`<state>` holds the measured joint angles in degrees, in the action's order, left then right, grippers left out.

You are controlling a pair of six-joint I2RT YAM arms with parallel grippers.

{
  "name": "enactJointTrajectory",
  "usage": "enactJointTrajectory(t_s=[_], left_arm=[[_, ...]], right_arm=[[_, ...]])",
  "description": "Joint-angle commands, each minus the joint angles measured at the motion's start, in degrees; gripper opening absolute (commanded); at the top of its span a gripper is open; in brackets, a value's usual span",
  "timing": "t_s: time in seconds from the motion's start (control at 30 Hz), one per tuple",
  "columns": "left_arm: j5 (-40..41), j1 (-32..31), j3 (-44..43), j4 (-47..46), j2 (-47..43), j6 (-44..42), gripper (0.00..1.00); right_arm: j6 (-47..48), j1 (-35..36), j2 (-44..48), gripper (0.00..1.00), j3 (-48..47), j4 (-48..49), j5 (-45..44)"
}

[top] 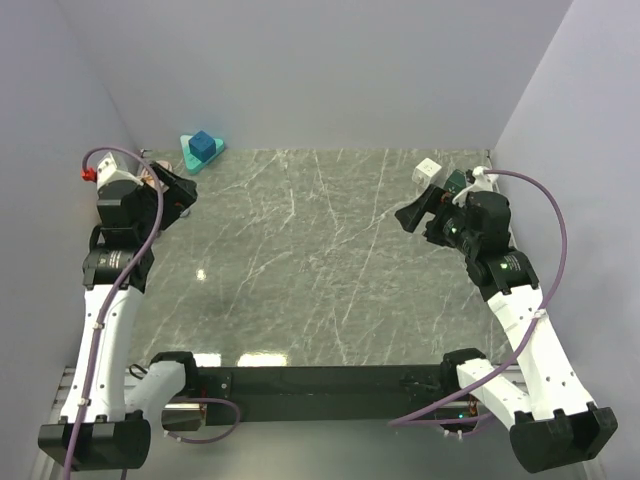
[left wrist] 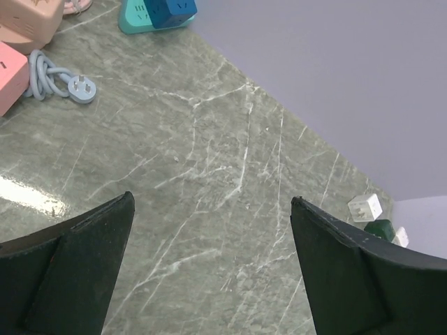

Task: Pull the plug off the socket

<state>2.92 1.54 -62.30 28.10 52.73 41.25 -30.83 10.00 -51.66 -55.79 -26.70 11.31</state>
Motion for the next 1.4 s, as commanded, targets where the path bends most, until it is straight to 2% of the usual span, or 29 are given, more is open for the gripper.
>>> enactJointTrajectory(t_s=[0.0,0.1,0.2,0.33,0.4,0.5,0.63,0.7,0.8,0.93,1.13,1.37], left_arm=[[0.0,0.2,-2.1,1.1,0.6,-2.8,1.00],[4.7,0.3,-2.3,5.0,4.5,-7.3,0.99],[15.5,2.1,-5.2,10.1,12.9,-1.6,0.99],[23.2,4.2,-13.2,15.1,28.0,4.9,0.99],[27.4,4.2,-17.9,16.0,32.6,8.4,0.99],[32.0,4.3,-24.7,18.9,41.3,13.4,0.99],[35.5,4.8,-32.9,28.8,51.7,23.2,0.99],[35.9,5.0,-33.9,30.4,53.0,30.4,0.99],[34.5,5.6,-30.3,30.5,52.7,39.2,1.00],[32.5,7.5,-28.7,31.7,54.4,44.5,0.99],[30.9,10.6,-28.5,28.9,56.7,44.6,0.99],[30.0,12.5,-38.5,29.5,66.6,37.2,0.99]], right_arm=[[1.0,0.4,0.1,1.00,-0.8,-1.1,0.6],[1.7,0.4,-2.6,1.00,-1.9,-2.7,0.3],[2.4,0.4,-6.2,1.00,-4.0,-5.4,1.2],[2.3,0.8,-7.8,1.00,-4.2,-6.7,2.2],[1.5,1.5,-7.8,1.00,-3.0,-6.2,2.9],[1.1,3.1,-8.7,1.00,-2.2,-5.5,3.5],[2.9,4.3,-11.4,1.00,-4.3,-7.3,3.5],[3.8,4.6,-12.7,1.00,-4.9,-8.1,2.9],[5.1,4.6,-14.0,1.00,-5.4,-8.5,2.4],[6.0,4.7,-16.0,1.00,-7.0,-9.7,2.8],[5.6,5.2,-18.6,1.00,-7.8,-9.4,4.2],[5.5,6.1,-19.1,1.00,-8.3,-8.4,3.7]])
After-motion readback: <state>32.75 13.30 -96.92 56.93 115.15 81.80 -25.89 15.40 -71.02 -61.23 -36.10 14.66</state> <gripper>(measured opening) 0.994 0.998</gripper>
